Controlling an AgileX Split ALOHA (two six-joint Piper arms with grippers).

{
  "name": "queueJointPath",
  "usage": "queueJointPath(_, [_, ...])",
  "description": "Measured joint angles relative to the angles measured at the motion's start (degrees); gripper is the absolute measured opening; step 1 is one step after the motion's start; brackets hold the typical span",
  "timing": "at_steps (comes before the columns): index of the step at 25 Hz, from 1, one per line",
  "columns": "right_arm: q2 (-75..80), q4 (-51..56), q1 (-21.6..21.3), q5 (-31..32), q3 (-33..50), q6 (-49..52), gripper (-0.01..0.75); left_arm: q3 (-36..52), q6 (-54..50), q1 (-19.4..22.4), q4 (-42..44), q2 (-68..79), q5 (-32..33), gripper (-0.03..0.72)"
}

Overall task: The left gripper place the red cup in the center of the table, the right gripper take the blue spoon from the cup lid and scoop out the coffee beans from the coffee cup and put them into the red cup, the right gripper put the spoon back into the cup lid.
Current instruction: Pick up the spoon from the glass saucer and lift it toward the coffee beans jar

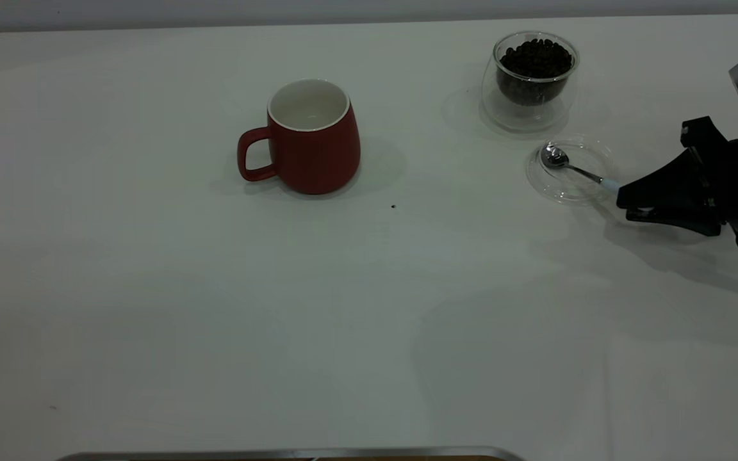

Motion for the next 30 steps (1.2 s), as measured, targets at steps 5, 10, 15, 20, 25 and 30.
queueJointPath(5, [0.0,-0.4,0.0,0.3,0.0,0.0,0.118,0.0,0.0,0.0,0.0,0.0,0.0,0.518])
queueJointPath(10, [0.0,-0.6,0.0,0.5,0.0,-0.1,0.118,0.0,0.0,0.0,0.0,0.0,0.0,0.518])
queueJointPath(15, [0.0,-2.1,0.0,1.5,0.0,-0.2,0.118,0.0,0.0,0.0,0.0,0.0,0.0,0.518])
queueJointPath(20, [-1.2,-4.1,0.0,2.9,0.0,-0.1,0.118,0.0,0.0,0.0,0.0,0.0,0.0,0.518])
queueJointPath(25, [-3.8,-7.3,0.0,2.1,0.0,2.7,0.118,0.0,0.0,0.0,0.0,0.0,0.0,0.518])
queueJointPath(30, [-4.4,-12.5,0.0,0.2,0.0,6.6,0.118,0.0,0.0,0.0,0.0,0.0,0.0,0.518])
